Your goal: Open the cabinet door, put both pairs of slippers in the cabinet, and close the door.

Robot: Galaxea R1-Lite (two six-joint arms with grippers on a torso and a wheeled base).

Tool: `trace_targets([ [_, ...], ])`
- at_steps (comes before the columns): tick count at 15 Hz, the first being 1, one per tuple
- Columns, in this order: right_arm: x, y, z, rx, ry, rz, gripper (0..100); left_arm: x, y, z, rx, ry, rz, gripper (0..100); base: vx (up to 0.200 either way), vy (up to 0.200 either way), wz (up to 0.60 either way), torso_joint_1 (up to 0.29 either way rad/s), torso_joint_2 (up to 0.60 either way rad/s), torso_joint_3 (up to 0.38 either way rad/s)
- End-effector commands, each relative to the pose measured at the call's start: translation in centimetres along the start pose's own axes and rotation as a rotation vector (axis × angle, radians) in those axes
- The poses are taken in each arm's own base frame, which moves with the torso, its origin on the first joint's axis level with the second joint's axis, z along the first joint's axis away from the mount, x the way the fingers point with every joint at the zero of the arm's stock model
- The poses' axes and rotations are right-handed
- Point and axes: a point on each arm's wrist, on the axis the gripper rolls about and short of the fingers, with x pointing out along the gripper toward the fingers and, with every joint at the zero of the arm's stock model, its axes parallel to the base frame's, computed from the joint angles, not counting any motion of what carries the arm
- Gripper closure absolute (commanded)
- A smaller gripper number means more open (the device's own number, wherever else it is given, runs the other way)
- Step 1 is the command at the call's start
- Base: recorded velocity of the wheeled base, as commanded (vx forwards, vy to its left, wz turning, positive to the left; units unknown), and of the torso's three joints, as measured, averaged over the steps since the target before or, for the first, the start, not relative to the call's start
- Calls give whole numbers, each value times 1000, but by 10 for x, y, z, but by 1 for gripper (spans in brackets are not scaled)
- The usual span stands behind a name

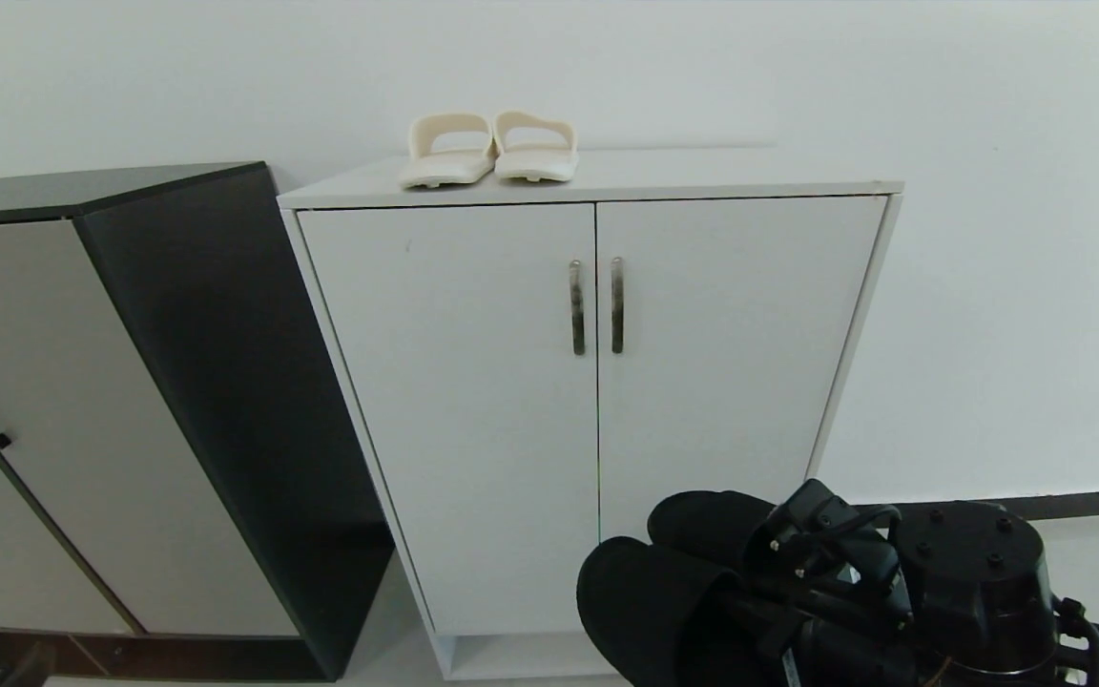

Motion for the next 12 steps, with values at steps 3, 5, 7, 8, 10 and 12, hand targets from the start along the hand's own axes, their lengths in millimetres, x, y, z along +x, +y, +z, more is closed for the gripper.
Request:
trace_targets([
  [3, 0, 1, 1, -1, -6, 3, 100, 63, -11, 8, -3, 155, -177, 0, 0, 0, 0, 0, 0, 0],
  [5, 0, 2, 0, -3, -3, 8, 100, 83, -21, 13, -2, 155, -252, 0, 0, 0, 0, 0, 0, 0],
  [7, 0, 3, 1, -6, -9, 11, 100, 92, -32, 19, -59, 138, -352, 0, 0, 0, 0, -19, 178, 122],
  [8, 0, 4, 1, -7, -9, 13, 100, 100, -38, 23, -73, 135, -381, 0, 0, 0, 0, -12, 188, 85],
  [10, -2, 6, 1, -10, -14, 17, 100, 129, -61, 31, -75, 153, -460, 0, 0, 0, 0, 12, 100, 32],
  [12, -2, 5, 2, -9, -17, 15, 100, 155, -86, 33, -69, 169, -518, 0, 0, 0, 0, 0, 0, 0],
])
